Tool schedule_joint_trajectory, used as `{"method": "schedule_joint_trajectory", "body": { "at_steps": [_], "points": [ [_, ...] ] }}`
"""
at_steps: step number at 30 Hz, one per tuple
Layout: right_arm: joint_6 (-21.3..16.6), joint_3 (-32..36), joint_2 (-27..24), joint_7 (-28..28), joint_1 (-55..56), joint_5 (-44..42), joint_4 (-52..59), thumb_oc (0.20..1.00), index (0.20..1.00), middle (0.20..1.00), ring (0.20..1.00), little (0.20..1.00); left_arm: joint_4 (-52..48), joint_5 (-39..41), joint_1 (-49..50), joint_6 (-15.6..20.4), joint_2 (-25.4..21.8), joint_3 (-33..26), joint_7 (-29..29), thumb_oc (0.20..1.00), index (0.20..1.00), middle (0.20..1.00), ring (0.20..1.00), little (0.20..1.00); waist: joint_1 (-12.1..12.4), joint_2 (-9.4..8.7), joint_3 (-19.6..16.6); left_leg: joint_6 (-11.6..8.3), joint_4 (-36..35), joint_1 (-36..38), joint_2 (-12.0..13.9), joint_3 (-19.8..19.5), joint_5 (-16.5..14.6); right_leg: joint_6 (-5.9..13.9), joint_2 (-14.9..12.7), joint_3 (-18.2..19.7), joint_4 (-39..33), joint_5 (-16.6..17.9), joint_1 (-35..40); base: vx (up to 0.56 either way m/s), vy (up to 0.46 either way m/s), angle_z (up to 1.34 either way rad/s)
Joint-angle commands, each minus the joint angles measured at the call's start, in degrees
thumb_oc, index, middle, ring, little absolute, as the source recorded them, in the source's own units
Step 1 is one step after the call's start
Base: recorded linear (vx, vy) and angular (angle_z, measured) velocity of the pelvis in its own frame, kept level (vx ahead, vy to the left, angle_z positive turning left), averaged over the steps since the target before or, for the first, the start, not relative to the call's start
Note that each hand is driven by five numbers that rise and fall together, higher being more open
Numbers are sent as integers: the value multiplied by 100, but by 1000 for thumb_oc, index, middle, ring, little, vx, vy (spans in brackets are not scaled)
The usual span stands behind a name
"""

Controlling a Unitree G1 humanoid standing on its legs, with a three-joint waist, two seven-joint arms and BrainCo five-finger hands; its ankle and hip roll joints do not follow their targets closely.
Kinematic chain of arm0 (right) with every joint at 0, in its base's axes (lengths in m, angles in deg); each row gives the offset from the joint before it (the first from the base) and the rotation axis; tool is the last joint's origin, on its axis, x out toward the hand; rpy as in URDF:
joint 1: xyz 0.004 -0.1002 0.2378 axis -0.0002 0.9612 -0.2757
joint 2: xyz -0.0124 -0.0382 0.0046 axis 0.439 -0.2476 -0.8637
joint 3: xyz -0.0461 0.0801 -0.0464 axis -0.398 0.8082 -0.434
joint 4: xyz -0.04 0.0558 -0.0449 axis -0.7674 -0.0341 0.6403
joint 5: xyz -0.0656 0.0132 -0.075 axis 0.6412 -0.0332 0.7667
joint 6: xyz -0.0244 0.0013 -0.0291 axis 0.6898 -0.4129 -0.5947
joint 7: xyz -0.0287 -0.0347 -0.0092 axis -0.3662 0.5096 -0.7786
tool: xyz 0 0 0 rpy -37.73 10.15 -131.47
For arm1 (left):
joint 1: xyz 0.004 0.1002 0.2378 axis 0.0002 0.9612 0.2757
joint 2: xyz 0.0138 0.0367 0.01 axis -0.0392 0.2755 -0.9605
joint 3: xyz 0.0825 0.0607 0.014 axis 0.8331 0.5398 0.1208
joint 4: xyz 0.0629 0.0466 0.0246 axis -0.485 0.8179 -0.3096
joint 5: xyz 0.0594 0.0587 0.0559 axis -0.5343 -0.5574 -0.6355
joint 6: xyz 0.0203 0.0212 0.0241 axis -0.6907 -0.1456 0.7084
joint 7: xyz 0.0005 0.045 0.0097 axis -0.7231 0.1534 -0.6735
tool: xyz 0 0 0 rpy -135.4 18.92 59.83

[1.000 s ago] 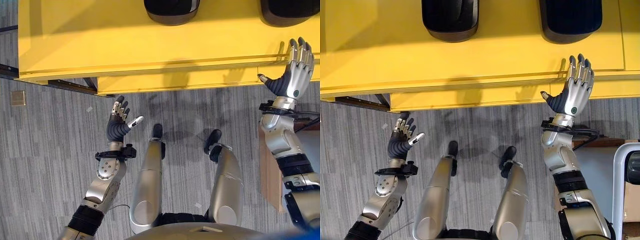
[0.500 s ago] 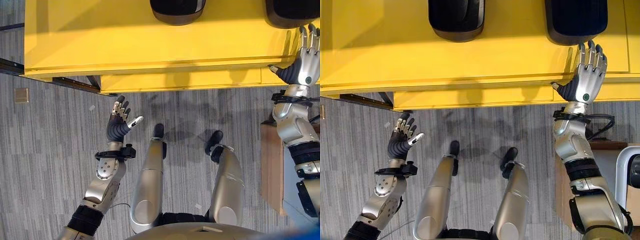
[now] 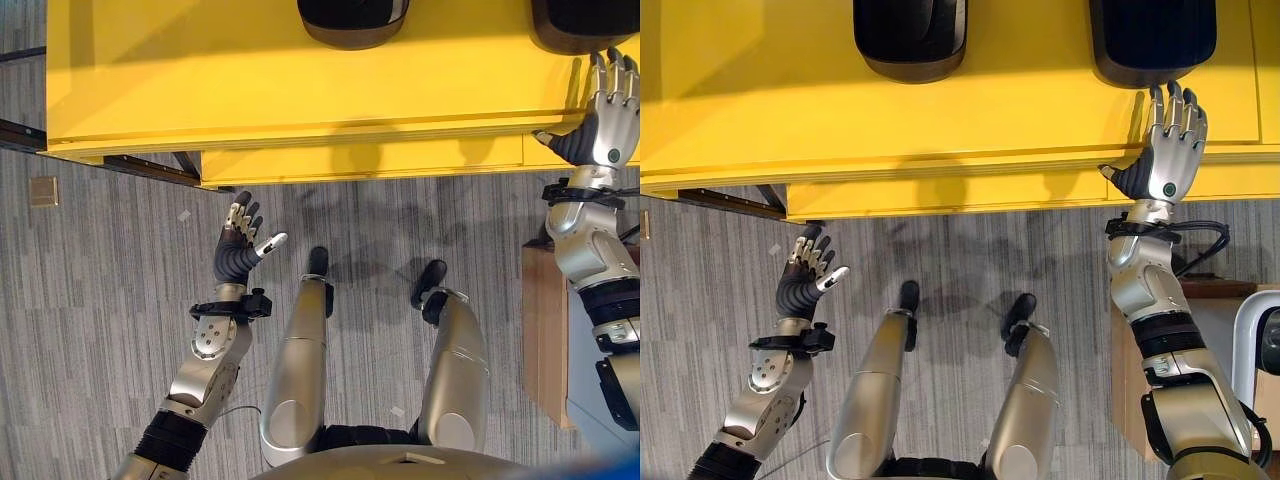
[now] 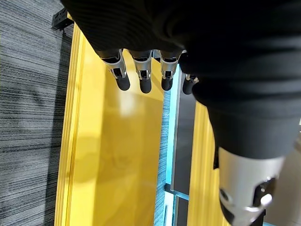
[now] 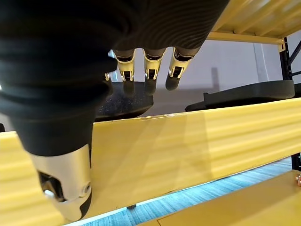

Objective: Move parts from the plastic box to the shelf.

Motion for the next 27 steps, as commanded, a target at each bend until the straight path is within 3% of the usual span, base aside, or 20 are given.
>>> {"method": "schedule_joint_trajectory", "body": {
  "at_steps": [1,14,27],
  "points": [
    [-62,12,-464,66,-598,-81,-196,1000,1000,1000,1000,1000,-400,29,266,313,-181,-167,-71,1000,1000,1000,1000,1000,143,96,-140,91,-136,-56,29,96,16,230,44,182,720,-856,670,0,0,0],
    [-68,-326,-690,-7,-1376,-234,-533,1000,1000,1000,1000,1000,-396,75,261,323,-240,-155,-115,1000,1000,1000,1000,1000,220,106,-140,102,-118,-104,8,90,20,225,33,176,745,-852,640,0,0,0],
    [-123,-1146,-999,-342,-2505,-393,-1165,1000,1000,1000,1000,1000,-409,184,317,345,-309,-187,-182,1000,1000,1000,1000,1000,310,107,-140,102,-100,-111,-11,99,7,225,34,201,774,-857,601,3,1,-1]
  ]
}}
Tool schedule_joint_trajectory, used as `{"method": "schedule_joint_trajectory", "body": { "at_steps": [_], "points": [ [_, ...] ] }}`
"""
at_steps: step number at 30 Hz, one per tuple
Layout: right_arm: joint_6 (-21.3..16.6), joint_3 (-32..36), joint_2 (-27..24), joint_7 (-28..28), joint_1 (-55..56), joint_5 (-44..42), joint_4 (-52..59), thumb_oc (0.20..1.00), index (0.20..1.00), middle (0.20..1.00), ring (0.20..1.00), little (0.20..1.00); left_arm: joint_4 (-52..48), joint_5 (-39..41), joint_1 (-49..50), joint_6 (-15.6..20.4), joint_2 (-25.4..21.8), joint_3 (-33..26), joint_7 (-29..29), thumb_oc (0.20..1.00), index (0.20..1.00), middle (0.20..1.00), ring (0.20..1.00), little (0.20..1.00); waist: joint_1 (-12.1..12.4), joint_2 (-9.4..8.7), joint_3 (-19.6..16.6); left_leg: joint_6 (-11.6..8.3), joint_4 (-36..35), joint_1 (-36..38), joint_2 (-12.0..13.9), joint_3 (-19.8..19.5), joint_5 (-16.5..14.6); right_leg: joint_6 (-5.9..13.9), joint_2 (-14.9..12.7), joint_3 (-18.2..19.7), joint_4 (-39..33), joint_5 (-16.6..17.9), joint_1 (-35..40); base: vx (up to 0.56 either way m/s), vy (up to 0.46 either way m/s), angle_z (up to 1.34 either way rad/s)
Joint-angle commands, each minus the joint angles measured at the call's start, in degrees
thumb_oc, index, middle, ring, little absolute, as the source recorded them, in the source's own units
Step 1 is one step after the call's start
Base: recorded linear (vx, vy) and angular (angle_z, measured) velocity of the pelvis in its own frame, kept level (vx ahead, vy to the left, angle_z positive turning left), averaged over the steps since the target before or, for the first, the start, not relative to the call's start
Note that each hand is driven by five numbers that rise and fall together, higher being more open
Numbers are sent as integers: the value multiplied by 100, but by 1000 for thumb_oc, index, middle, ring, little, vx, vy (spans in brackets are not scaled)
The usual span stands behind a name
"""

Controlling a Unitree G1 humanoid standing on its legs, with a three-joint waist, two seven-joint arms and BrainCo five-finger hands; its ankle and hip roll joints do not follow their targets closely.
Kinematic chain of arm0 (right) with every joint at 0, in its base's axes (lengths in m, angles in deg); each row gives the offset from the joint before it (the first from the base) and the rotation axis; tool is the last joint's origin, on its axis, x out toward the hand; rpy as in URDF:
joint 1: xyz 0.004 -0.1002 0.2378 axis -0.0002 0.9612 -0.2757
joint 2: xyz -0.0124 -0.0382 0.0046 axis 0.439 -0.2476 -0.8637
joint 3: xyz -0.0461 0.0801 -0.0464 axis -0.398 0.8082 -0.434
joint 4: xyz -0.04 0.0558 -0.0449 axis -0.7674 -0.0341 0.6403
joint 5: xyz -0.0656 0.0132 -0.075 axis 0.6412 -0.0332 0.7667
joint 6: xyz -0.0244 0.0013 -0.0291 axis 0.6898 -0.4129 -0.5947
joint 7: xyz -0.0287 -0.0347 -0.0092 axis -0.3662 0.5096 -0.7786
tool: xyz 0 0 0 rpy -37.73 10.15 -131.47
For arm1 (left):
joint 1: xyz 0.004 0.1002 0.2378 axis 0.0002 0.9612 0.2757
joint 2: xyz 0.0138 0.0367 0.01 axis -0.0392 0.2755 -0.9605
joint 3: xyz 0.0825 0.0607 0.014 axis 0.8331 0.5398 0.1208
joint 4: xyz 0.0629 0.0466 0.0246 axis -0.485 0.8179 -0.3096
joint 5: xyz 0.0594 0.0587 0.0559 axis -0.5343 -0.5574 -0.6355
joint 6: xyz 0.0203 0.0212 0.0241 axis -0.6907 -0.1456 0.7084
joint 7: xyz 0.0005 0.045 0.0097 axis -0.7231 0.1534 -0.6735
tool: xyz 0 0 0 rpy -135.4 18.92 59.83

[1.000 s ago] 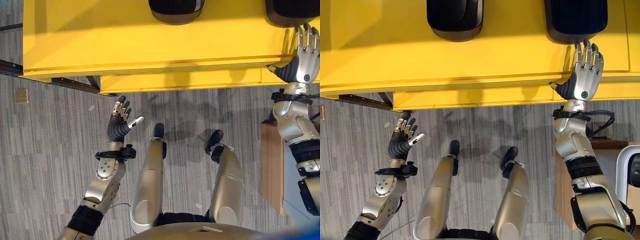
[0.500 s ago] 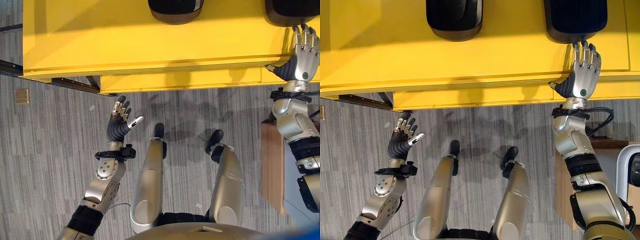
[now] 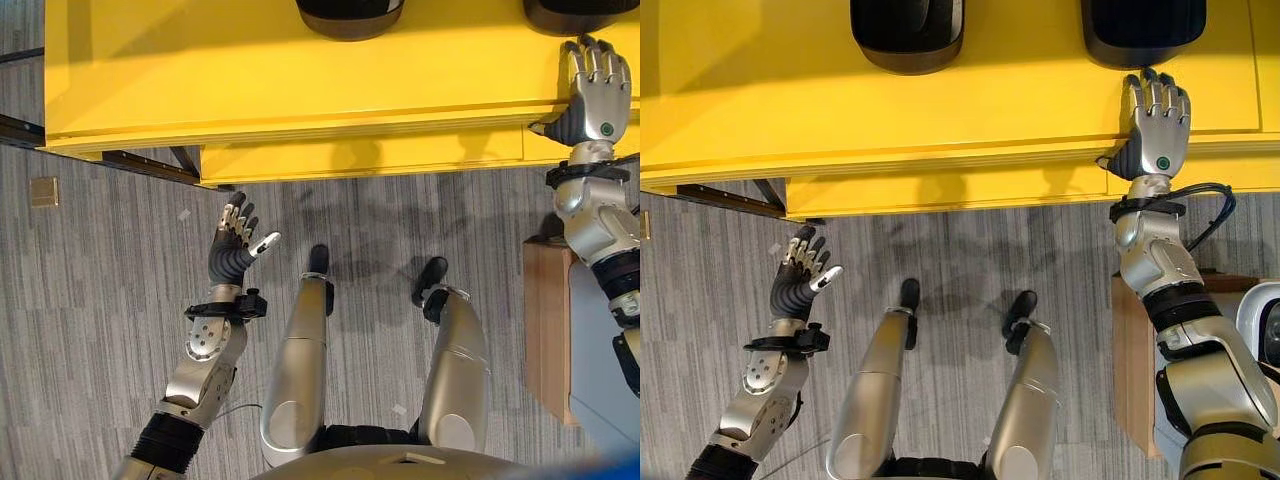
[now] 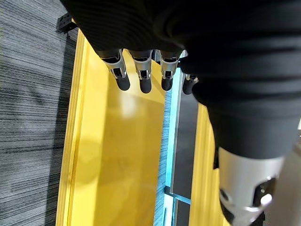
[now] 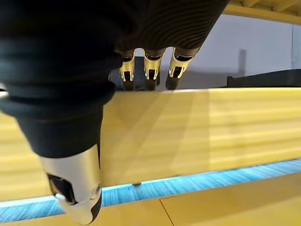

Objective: Move parts from the plastic box to the shelf.

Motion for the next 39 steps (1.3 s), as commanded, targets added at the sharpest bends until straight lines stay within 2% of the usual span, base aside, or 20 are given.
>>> {"method": "schedule_joint_trajectory", "body": {
  "at_steps": [1,6,8,9,10,12,14,15,18,22,23,25,26,32,34,36,37,38,39],
  "points": [
    [0,-90,-407,173,-1623,-64,-358,1000,1000,1000,1000,1000,-409,9,204,325,-298,-55,-98,1000,1000,1000,1000,1000,315,98,-144,110,-139,-27,-3,69,-22,190,33,156,759,-891,720,0,0,0],
    [-58,-285,-315,119,-1772,-180,-408,1000,1000,1000,1000,1000,-387,34,192,308,-275,-23,-76,1000,1000,1000,1000,1000,314,84,-144,122,-158,-16,-1,91,-16,182,37,159,763,-876,709,0,8,-5],
    [-89,-29,-106,118,-1331,-209,-208,1000,1000,1000,1000,1000,-344,12,140,306,-221,-18,-49,1000,1000,1000,1000,1000,271,80,-144,126,-165,-11,-6,82,-17,176,39,166,757,-881,713,-16,0,2],
    [-202,368,269,157,-552,-321,266,1000,1000,1000,1000,1000,-298,-24,124,275,-133,-37,16,1000,1000,1000,1000,1000,198,84,-143,132,-171,-2,3,88,-12,170,47,167,753,-887,711,-22,-2,7],
    [-193,410,273,147,-500,-309,310,1000,1000,1000,1000,1000,-298,-27,128,276,-150,-28,18,1000,1000,1000,1000,1000,210,73,-143,132,-172,6,0,87,-10,170,44,166,755,-889,719,-25,-1,6],
    [-429,794,854,-4,839,-304,1193,1000,1000,1000,1000,1000,-242,-97,162,188,-40,-84,105,1000,1000,1000,1000,1000,76,60,-143,127,-198,54,32,102,-3,157,72,183,733,-915,766,-13,-3,-2],
    [-484,877,984,-41,1129,-335,1373,1000,1000,1000,1000,1000,-249,-112,185,174,-32,-86,113,1000,1000,1000,1000,1000,64,52,-143,125,-213,79,40,106,6,152,77,185,733,-921,780,-27,-25,-10],
    [-755,1025,1374,-159,1899,-544,1954,1000,1000,1000,1000,1000,-230,-174,226,123,25,-122,159,1000,1000,1000,1000,1000,-44,25,-143,108,-269,141,81,122,41,142,100,197,689,-924,820,-37,-39,-5],
    [-1153,1287,1726,-271,2867,-1057,2651,1000,1000,1000,1000,1000,-227,-228,337,62,42,-111,169,1000,1000,1000,1000,1000,-159,-26,-145,73,-354,278,144,136,112,127,149,193,631,-936,928,-43,-51,-6],
    [-1726,1267,1680,-619,3345,-1673,3370,1000,1000,1000,1000,1000,-176,-261,369,37,-41,-86,83,1000,1000,1000,1000,1000,-276,-93,-177,-8,-630,619,248,150,276,114,262,161,424,-932,1221,-32,-74,-15],
    [-2010,1267,1581,-844,3586,-2094,3771,1000,1000,1000,1000,1000,-126,-253,330,44,-72,-65,40,1000,1000,1000,1000,1000,-357,-112,-255,-53,-1008,949,347,174,464,116,389,132,161,-886,1458,-7,-67,-18],
    [-2069,1273,1518,-901,3643,-2097,3930,1000,1000,1000,1000,1000,-108,-274,325,35,-77,-74,6,1000,1000,1000,1000,1000,-391,-132,-303,-79,-1193,1089,398,206,554,116,454,114,15,-857,1565,-35,-46,-19],
    [-2144,1309,1486,-943,3711,-2182,4064,1000,1000,1000,1000,1000,-102,-286,317,55,-92,-95,-13,1000,1000,1000,1000,1000,-410,-115,-327,-51,-1410,1179,454,240,786,75,514,46,-156,-700,1614,-66,-43,-24],
    [-2499,1439,1302,-1389,4124,-2745,4784,1000,1000,1000,1000,1000,4,-275,373,96,-106,-196,-203,1000,1000,1000,1000,1000,-583,-102,-719,-170,-2660,2210,914,516,1382,104,938,138,-1148,-406,2191,26,-81,-33],
    [-2737,1449,1367,-1883,4419,-3699,4999,1000,1000,1000,1000,1000,52,-144,518,74,-46,-266,-433,1000,1000,1000,1000,1000,-676,-43,-1038,-260,-3312,2721,1229,747,1782,87,1209,271,-1490,-305,2390,57,-152,-64],
    [-2746,1445,1365,-2027,4493,-3951,4999,1000,1000,1000,1000,1000,89,-121,529,46,-35,-276,-496,1000,1000,1000,1000,1000,-686,-14,-1120,-288,-3480,2845,1284,811,1899,72,1290,312,-1566,-303,2436,42,-135,-62],
    [-2777,1482,1430,-2422,4764,-4747,4993,1000,1000,1000,1000,1000,110,-76,594,-25,54,-255,-641,1000,1000,1000,1000,1000,-735,68,-1338,-383,-3879,3146,1480,984,2292,7,1504,396,-1668,-317,2549,39,-166,-42],
    [-2776,1489,1427,-2426,4768,-4752,4996,1000,1000,1000,1000,1000,109,-75,592,-26,56,-252,-641,1000,1000,1000,1000,1000,-719,87,-1356,-387,-3895,3130,1503,990,2314,-2,1531,399,-1702,-280,2534,27,-178,-47],
    [-2757,1493,1417,-2514,4844,-4918,4976,1000,1000,1000,1000,1000,108,-69,593,-46,86,-233,-676,1000,1000,1000,1000,1000,-735,119,-1408,-428,-4021,3193,1564,987,2496,-25,1601,422,-1677,-303,2532,-3,-101,-32]
  ]
}}
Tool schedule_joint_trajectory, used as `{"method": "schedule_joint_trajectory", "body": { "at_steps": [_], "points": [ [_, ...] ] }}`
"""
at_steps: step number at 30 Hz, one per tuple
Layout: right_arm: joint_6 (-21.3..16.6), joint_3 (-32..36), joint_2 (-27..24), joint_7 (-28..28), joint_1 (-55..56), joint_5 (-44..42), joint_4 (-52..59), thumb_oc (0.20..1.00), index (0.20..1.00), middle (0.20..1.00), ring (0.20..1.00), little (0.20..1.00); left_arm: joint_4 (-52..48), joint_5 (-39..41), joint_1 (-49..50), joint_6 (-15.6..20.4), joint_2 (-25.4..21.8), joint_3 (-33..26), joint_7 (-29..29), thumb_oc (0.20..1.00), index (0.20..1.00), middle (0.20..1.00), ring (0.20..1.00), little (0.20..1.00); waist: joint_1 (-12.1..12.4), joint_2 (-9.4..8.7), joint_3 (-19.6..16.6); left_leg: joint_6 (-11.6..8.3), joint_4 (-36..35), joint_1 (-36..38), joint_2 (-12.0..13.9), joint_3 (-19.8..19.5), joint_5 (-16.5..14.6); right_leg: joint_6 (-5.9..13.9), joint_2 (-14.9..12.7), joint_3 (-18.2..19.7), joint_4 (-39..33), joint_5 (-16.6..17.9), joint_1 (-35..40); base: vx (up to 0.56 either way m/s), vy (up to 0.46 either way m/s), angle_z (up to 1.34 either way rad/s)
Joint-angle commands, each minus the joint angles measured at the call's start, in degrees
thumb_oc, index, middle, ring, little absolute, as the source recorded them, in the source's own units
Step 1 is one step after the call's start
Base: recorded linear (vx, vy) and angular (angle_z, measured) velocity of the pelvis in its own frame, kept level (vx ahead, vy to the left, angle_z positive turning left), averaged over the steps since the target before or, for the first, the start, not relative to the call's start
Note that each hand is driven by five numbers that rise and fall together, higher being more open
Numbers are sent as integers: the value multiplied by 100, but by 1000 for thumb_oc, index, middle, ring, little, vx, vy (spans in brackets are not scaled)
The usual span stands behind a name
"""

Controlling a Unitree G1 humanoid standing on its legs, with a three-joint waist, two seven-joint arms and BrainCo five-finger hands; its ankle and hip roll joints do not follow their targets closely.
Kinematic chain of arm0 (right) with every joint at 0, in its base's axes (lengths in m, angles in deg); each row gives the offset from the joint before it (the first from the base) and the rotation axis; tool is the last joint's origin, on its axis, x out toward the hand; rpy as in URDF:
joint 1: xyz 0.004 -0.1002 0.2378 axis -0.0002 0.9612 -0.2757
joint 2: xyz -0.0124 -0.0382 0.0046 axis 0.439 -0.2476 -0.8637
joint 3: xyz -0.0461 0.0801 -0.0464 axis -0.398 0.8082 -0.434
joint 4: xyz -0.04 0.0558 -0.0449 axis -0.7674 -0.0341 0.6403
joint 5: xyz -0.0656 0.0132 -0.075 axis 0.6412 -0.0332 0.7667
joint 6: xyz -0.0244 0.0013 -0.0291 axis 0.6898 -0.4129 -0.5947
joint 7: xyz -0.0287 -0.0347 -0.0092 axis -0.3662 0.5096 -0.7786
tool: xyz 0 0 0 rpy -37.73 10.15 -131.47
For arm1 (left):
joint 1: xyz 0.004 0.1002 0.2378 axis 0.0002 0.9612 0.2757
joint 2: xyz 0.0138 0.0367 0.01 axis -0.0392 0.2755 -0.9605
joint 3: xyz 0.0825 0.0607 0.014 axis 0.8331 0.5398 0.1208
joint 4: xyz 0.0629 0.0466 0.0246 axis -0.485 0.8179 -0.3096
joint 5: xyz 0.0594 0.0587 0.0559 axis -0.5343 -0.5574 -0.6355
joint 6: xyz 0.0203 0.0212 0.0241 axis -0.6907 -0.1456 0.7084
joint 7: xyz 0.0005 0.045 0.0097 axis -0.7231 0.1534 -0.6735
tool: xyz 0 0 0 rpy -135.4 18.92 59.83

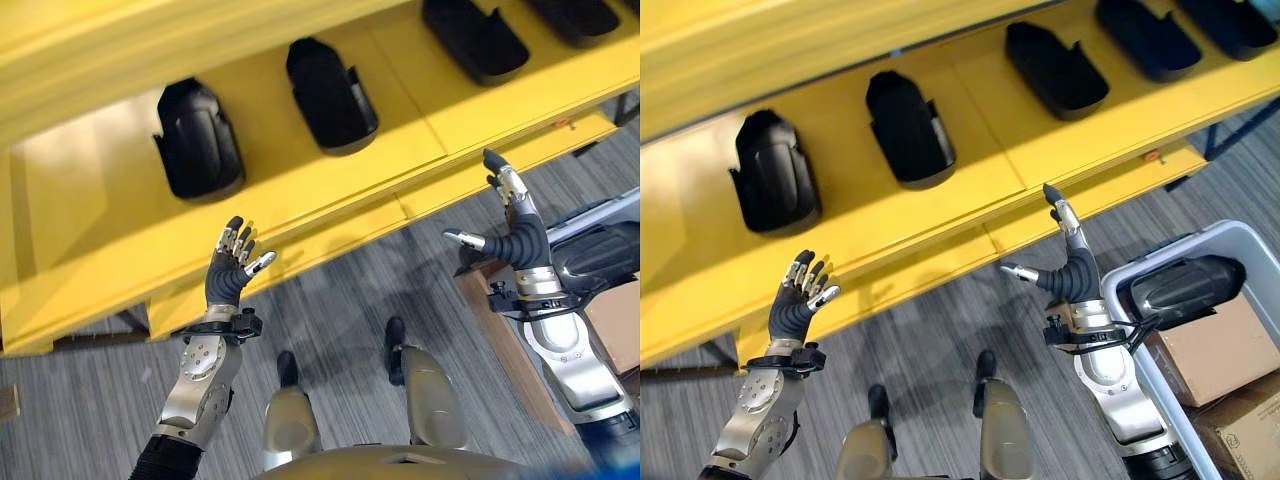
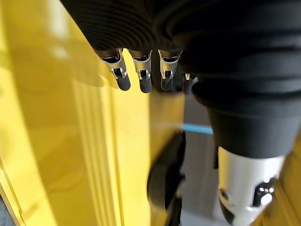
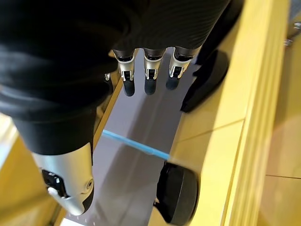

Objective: Move parts from the plastic box to the shelf.

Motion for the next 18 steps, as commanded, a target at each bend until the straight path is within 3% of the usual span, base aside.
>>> {"method": "schedule_joint_trajectory", "body": {
  "at_steps": [1,2,5,6,7,8,10,11,12,13,14,16,17,18],
  "points": [
    [-311,236,71,-380,-10,-770,211,1000,1000,1000,1000,1000,-45,-19,107,100,-205,29,-261,1000,1000,1000,1000,1000,150,-148,-155,-161,-745,-558,272,-210,1744,280,-40,59,-77,-453,471,5,-162,-30],
    [-278,234,52,-454,52,-877,162,1000,1000,1000,1000,1000,-38,-64,78,102,-184,23,-288,1000,1000,1000,1000,1000,120,-113,-215,-206,-751,-554,315,-214,1893,239,5,89,-84,-483,500,-7,-158,-18],
    [-205,166,27,-658,147,-1234,66,1000,1000,1000,1000,1000,57,-51,23,97,-55,2,-315,1000,1000,1000,1000,1000,90,-130,-256,-144,-421,-574,272,-367,1920,110,82,287,-285,-453,643,-14,-178,-9],
    [-155,192,-45,-698,154,-1182,39,1000,1000,1000,1000,1000,53,-51,-33,92,-9,-4,-355,1000,1000,1000,1000,1000,126,-161,-273,-82,-140,-689,187,-551,1891,70,104,353,-481,-356,709,47,-157,-18],
    [-123,211,-78,-745,244,-1221,-48,1000,1000,1000,1000,1000,30,-26,-1,79,46,-23,-410,1000,1000,1000,1000,1000,206,-254,-309,40,139,-764,-115,-890,1777,38,96,414,-848,-230,926,42,-156,-39],
    [-123,213,-78,-746,244,-1221,-48,1000,1000,1000,1000,1000,29,-25,-2,78,45,-23,-410,1000,1000,1000,1000,1000,206,-246,-320,42,141,-785,-109,-896,1786,37,104,410,-877,-201,922,87,-162,-46],
    [-36,283,-57,-830,373,-1246,-150,1000,1000,1000,1000,1000,-30,-31,130,49,75,-89,-498,1000,1000,1000,1000,1000,305,-331,-388,153,290,-860,-628,-1120,1448,84,90,421,-1281,-34,1195,72,-99,-45],
    [-36,283,-57,-830,373,-1246,-150,1000,1000,1000,1000,1000,-30,-31,131,49,75,-89,-498,1000,1000,1000,1000,1000,305,-331,-392,153,291,-865,-628,-1122,1449,84,90,420,-1284,-31,1193,113,-88,-25],
    [20,310,-5,-980,480,-1369,-229,1000,1000,1000,1000,1000,-70,-8,348,30,97,-152,-596,1000,1000,1000,1000,1000,362,-374,-465,307,260,-848,-1273,-1247,874,133,139,527,-1514,106,1339,148,-49,-25],
    [60,294,27,-1004,529,-1346,-235,1000,1000,1000,1000,1000,-78,-4,471,24,124,-203,-602,1000,1000,1000,1000,1000,423,-375,-496,374,224,-803,-1564,-1405,676,151,164,610,-1585,139,1413,181,-49,-34],
    [67,292,58,-1032,540,-1352,-278,1000,1000,1000,1000,1000,-84,-17,525,14,139,-234,-607,1000,1000,1000,1000,1000,465,-360,-533,391,186,-854,-1761,-1598,673,153,207,682,-1644,183,1434,143,13,-86],
    [139,187,226,-1055,468,-1316,-387,1000,1000,1000,1000,1000,-89,-89,650,-5,226,-315,-587,1000,1000,1000,1000,1000,610,-275,-615,440,-33,-965,-2392,-2330,765,159,448,1037,-1863,289,1496,117,28,-134],
    [155,147,292,-1090,448,-1339,-387,1000,1000,1000,1000,1000,-85,-77,713,1,275,-368,-570,1000,1000,1000,1000,1000,665,-283,-646,486,-61,-923,-2453,-2539,706,161,522,1229,-1914,306,1522,123,66,-137],
    [182,147,374,-1158,522,-1374,-373,1000,1000,1000,1000,1000,-4,8,719,41,339,-335,-658,1000,1000,1000,1000,1000,583,-290,-725,572,-127,-784,-2348,-2296,650,194,573,1365,-2016,403,1602,89,92,-116]
  ]
}}
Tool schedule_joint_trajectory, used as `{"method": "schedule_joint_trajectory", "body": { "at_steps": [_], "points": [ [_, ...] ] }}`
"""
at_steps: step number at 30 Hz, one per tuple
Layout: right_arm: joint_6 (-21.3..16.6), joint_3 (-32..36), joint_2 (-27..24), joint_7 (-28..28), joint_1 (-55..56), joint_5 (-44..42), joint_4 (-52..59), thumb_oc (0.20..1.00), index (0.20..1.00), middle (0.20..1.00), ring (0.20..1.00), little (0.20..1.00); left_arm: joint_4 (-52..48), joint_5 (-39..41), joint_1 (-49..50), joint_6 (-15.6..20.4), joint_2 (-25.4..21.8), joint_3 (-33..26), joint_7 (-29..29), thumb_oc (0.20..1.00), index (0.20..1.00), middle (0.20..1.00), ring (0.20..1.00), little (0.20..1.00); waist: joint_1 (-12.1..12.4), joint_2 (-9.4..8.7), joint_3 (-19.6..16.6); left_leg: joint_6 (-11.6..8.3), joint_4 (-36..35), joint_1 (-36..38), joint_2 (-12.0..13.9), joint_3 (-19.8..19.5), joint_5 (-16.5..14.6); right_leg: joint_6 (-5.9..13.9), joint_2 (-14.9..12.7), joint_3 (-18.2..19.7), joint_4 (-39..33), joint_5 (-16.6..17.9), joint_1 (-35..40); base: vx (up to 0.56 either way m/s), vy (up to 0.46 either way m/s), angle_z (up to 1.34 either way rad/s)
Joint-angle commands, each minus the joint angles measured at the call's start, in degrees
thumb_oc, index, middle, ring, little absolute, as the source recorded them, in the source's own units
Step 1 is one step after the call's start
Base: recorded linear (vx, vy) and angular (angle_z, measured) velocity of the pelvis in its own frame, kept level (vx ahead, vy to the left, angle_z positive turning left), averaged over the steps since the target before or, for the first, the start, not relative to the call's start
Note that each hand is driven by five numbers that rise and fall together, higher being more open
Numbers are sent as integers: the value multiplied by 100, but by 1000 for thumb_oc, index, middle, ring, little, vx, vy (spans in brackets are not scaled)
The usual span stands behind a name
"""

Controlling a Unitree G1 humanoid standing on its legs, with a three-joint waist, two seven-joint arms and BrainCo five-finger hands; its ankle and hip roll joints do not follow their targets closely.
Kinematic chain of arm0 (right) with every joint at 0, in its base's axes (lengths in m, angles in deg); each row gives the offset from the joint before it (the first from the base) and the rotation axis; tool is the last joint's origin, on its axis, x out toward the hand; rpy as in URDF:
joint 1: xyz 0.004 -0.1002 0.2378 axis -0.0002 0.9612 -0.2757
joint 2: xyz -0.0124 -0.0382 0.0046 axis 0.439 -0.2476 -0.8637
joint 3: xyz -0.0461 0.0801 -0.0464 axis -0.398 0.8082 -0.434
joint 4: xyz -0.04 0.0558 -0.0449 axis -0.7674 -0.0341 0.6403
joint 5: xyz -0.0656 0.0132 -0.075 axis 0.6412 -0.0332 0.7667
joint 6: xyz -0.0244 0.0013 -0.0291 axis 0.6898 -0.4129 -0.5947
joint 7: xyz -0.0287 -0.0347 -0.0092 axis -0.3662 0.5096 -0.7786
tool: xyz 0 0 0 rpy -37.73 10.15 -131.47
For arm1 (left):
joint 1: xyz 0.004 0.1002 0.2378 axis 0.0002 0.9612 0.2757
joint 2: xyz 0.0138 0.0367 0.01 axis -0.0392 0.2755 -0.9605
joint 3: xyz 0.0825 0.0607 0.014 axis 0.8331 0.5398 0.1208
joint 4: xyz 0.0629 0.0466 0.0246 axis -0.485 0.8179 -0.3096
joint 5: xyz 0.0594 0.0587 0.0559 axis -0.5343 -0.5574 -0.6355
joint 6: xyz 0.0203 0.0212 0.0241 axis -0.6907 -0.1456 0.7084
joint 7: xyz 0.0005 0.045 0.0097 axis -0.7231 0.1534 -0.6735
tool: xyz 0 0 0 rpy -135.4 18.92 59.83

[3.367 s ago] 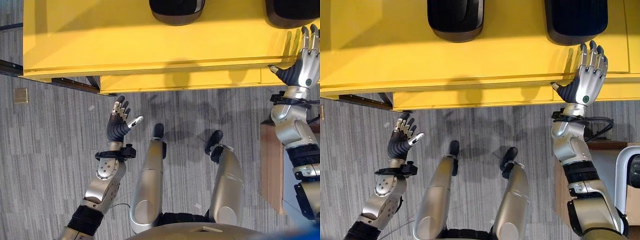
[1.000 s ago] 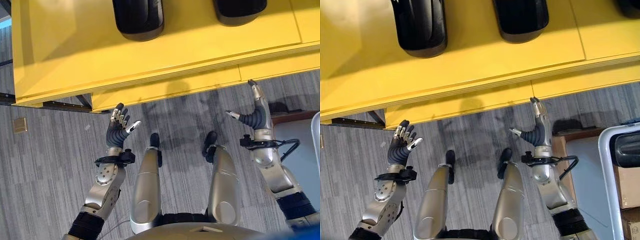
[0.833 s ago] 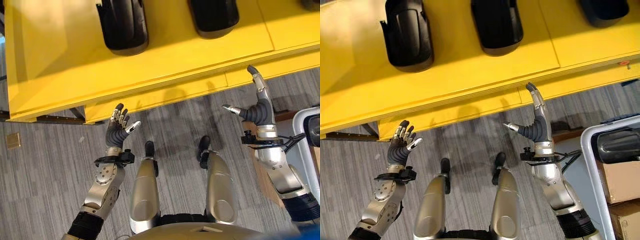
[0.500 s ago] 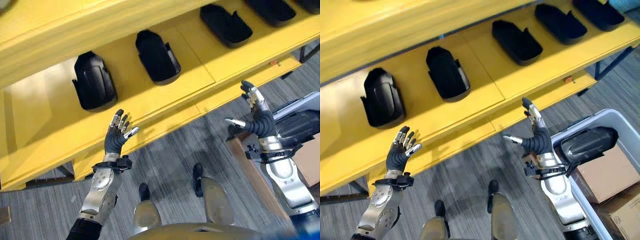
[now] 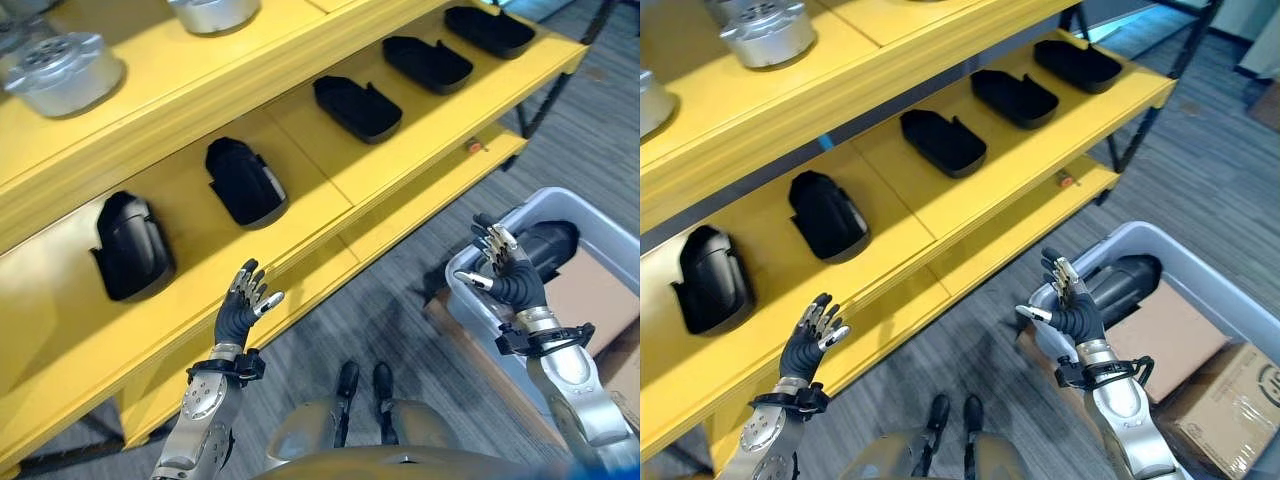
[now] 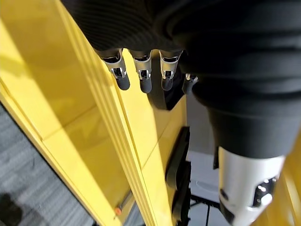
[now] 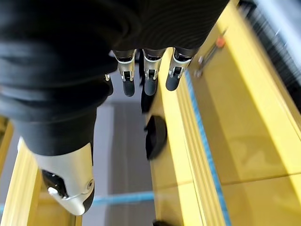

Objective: Move parts from the plastic box to the shelf.

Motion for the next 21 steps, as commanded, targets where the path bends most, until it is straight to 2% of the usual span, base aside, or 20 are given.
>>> {"method": "schedule_joint_trajectory", "body": {
  "at_steps": [1,3,10,12,13,14,15,17,18,19,20,21],
  "points": [
    [-159,116,-74,-113,-149,-211,229,1000,1000,1000,1000,1000,-137,1,-204,287,-11,-276,-103,1000,1000,1000,1000,1000,83,-13,-55,159,-285,257,530,774,607,437,-202,15,-259,-49,377,164,149,-117],
    [-97,170,101,-153,44,-354,212,1000,1000,1000,1000,1000,-63,50,-11,226,-17,-372,-94,1000,1000,1000,1000,1000,9,-64,-224,338,-459,556,581,966,448,458,-156,210,-416,-23,560,180,143,-50],
    [37,51,174,-210,-26,-531,161,1000,1000,1000,1000,1000,-87,97,79,134,-82,-446,-53,1000,1000,1000,1000,1000,-13,-101,-252,517,-369,801,625,1435,146,545,-118,631,-174,-59,609,85,92,-50],
    [56,-70,199,-218,-169,-532,148,1000,1000,1000,1000,1000,-95,102,97,137,-92,-484,-15,1000,1000,1000,1000,1000,17,-104,-228,566,-248,777,614,1579,41,595,-108,783,-49,-66,530,14,107,-66],
    [87,-231,228,-212,-385,-544,97,1000,1000,1000,1000,1000,-77,94,64,146,-128,-561,43,1000,1000,1000,1000,1000,81,-94,-172,624,-134,723,647,1790,-56,661,-76,932,185,-61,346,-31,130,-83],
    [98,-333,260,-204,-535,-547,88,1000,1000,1000,1000,1000,-100,82,29,143,-163,-604,110,1000,1000,1000,1000,1000,127,-62,-98,652,-84,714,691,1896,-123,717,-92,857,424,-136,211,-59,112,-95],
    [110,-397,257,-206,-634,-524,112,1000,1000,1000,1000,1000,-127,83,13,160,-199,-666,158,1000,1000,1000,1000,1000,172,-39,-40,658,-80,696,750,2043,-160,798,-160,684,618,-125,56,-74,68,-94],
    [129,-604,350,-186,-848,-366,68,1000,1000,1000,1000,1000,-189,67,40,163,-261,-787,242,1000,1000,1000,1000,1000,440,90,29,561,-189,752,1000,2437,-228,908,-920,-836,723,-70,-149,-37,9,-158],
    [153,-691,398,-167,-897,-337,3,1000,1000,1000,1000,1000,-216,104,103,164,-243,-834,256,1000,1000,1000,1000,1000,504,153,32,505,-262,842,1127,2605,-250,875,-1302,-1523,687,-10,-68,24,-22,-188],
    [179,-739,441,-165,-962,-346,-30,1000,1000,1000,1000,1000,-218,119,149,158,-222,-873,262,1000,1000,1000,1000,1000,514,176,24,481,-319,922,1207,2749,-257,868,-1539,-1891,641,127,-94,43,-15,-130],
    [223,-776,497,-183,-1054,-334,-95,1000,1000,1000,1000,1000,-212,127,165,133,-205,-906,253,1000,1000,1000,1000,1000,490,201,59,456,-349,1025,1287,2904,-288,925,-1766,-2081,591,325,-217,36,-10,-124],
    [222,-780,497,-182,-1059,-333,-99,1000,1000,1000,1000,1000,-212,127,165,133,-203,-909,251,1000,1000,1000,1000,1000,504,207,87,455,-353,1066,1294,2921,-306,931,-1759,-2063,607,310,-196,56,-36,-101]
  ]
}}
